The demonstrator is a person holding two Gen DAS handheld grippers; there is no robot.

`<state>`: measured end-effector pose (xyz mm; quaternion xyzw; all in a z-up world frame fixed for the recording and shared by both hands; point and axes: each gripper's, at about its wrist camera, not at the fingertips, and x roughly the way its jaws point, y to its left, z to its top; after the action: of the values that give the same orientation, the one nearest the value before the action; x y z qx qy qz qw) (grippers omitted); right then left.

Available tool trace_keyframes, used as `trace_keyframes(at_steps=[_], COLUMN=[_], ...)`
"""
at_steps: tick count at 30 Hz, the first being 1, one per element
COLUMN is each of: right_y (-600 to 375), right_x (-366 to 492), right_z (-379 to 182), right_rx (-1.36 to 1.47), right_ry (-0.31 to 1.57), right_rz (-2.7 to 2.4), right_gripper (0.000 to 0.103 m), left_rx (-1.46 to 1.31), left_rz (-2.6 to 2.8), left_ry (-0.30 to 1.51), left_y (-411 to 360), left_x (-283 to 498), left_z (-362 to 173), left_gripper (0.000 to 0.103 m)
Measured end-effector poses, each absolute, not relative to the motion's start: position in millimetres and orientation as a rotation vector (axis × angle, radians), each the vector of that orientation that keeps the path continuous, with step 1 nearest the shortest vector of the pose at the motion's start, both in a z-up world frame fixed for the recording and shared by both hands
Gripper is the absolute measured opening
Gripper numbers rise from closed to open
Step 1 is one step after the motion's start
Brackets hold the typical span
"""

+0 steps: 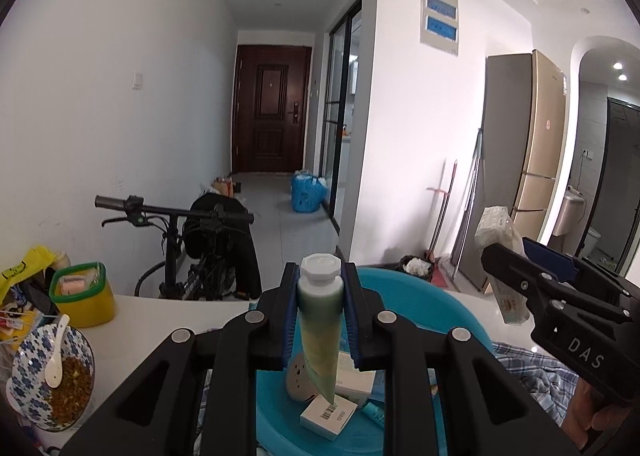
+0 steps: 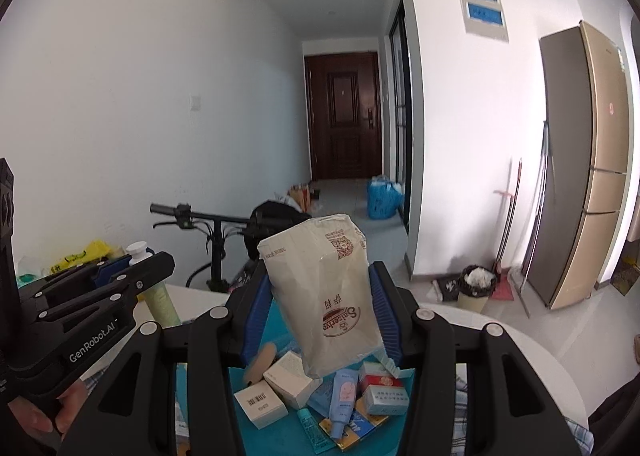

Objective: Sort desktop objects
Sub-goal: 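Lift the green tube and tissue pack up over the turquoise basin, then lower both held items into the turquoise basin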

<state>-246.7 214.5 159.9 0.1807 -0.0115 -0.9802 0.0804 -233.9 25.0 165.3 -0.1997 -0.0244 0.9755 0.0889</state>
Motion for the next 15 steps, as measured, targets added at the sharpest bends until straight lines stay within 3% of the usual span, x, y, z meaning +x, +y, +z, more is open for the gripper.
trace_keyframes(at_steps=[15], right_y=[227.8], right_x=[-335.5], right_z=[66.9], right_rx=[1.020], right_ry=[-0.077], right_rz=[-2.844], right_gripper=[0.047], left_rx=[-0.950], left_rz=[2.910], left_ry=[-0.092], left_y=[18.6], left_x=[-320.4], left_z=[73.3], left_gripper=[0.023])
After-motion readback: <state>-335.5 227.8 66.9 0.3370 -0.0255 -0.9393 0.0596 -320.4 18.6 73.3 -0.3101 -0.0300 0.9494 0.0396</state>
